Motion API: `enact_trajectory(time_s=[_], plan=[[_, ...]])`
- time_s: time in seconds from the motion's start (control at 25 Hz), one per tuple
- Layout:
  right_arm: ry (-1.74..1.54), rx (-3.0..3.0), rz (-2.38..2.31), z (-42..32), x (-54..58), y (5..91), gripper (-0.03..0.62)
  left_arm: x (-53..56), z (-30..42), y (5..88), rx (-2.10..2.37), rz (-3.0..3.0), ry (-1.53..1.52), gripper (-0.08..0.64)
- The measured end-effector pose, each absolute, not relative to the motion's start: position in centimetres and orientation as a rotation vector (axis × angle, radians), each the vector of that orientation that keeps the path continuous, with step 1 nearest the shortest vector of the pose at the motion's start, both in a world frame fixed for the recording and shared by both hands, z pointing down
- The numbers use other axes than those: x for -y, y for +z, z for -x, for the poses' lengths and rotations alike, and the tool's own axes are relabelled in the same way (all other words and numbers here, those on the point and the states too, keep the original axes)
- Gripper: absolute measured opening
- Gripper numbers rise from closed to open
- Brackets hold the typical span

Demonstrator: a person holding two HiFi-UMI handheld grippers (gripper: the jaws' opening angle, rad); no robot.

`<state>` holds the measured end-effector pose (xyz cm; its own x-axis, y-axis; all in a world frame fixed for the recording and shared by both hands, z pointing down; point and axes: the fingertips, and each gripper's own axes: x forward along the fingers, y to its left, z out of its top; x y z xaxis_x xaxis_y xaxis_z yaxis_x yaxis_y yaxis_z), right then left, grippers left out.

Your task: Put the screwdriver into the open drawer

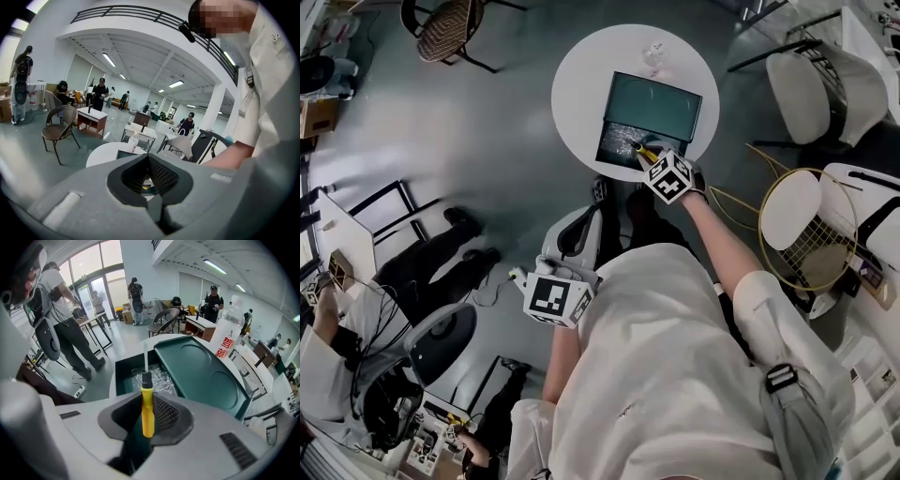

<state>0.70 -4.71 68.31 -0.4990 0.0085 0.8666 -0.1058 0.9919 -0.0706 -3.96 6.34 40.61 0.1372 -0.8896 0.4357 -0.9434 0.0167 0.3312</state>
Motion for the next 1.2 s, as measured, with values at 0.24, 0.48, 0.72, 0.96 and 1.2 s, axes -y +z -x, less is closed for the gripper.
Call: enact_trajectory(time_s=[0.24,0.48,0.72,0.96,1.2], plan=[[0.117,2.047,-0.043,-0.5,4.9,69.7,0.080,-6.3,3.8,41.0,1.763,-1.854,0.134,0.012],[0.150,2.032,-0.027,-0.1,5.2,70.9,0.080,-6.0,4.1,41.1,1.769,-1.840,0.134,0.012],[0.114,2.008,-0.002,0.1,5.0,72.0,0.080,-5.9,3.8,41.2,1.763,-1.838,0.140,0.012],[0.103,1.989,0.012,0.2,5.0,73.0,0.078,-6.1,4.3,41.5,1.768,-1.821,0.140,0.012],[0.100,1.987,0.010,0.5,5.0,73.3,0.077,-6.5,4.8,41.6,1.781,-1.811,0.144,0.012]])
